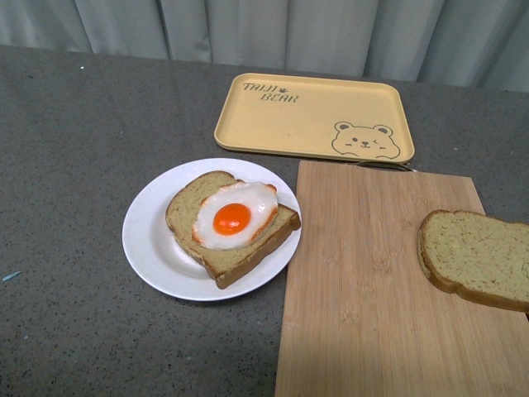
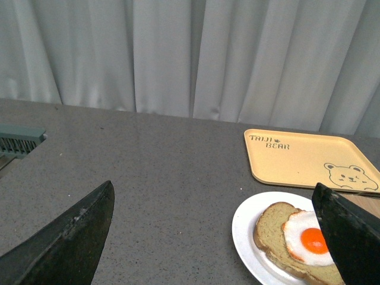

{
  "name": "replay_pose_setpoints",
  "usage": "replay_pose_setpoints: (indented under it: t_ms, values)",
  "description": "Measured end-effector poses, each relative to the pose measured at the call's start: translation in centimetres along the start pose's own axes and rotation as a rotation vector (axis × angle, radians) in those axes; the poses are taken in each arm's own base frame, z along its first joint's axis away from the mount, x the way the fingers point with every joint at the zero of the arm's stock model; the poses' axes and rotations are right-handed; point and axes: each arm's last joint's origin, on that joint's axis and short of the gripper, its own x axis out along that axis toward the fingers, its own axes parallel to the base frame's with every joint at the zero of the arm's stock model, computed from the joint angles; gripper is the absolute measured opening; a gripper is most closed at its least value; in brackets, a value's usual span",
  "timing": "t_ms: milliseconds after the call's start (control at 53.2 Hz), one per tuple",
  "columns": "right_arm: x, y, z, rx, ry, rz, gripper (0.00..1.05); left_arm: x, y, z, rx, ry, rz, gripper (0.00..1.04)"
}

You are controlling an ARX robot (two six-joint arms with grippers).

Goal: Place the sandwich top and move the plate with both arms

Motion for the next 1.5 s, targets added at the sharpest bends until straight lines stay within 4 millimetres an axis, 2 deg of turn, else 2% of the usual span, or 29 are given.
replay_pose_setpoints:
  t_ms: [169, 376, 526, 789, 1033, 1352, 1502]
  values:
    - [2.1, -0.2, 0.1, -0.01, 0.104, 0.046, 0.95, 0.0, 0.0, 0.0, 0.0, 0.0, -0.001, 0.98]
    - [6.4, -2.2, 0.1, 0.067, 0.317, 0.156, 0.95, 0.0, 0.0, 0.0, 0.0, -0.001, 0.0, 0.98]
    - [10.2, -4.2, -1.6, 0.195, 0.555, 0.251, 0.95, 0.0, 0.0, 0.0, 0.0, -0.001, 0.0, 0.98]
    - [14.8, -5.7, -3.9, 0.378, 0.733, 0.377, 0.95, 0.0, 0.0, 0.0, 0.0, -0.001, 0.0, 0.98]
    - [18.2, -5.6, -6.2, 0.548, 0.782, 0.441, 0.95, 0.0, 0.0, 0.0, 0.0, -0.001, 0.0, 0.98]
    - [21.3, -3.1, -8.7, 0.653, 0.9, 0.506, 0.95, 0.0, 0.0, 0.0, 0.0, -0.001, 0.0, 0.98]
    - [21.5, -2.3, -10.1, 0.665, 0.975, 0.503, 0.95, 0.0, 0.0, 0.0, 0.0, 0.0, 0.0, 0.98]
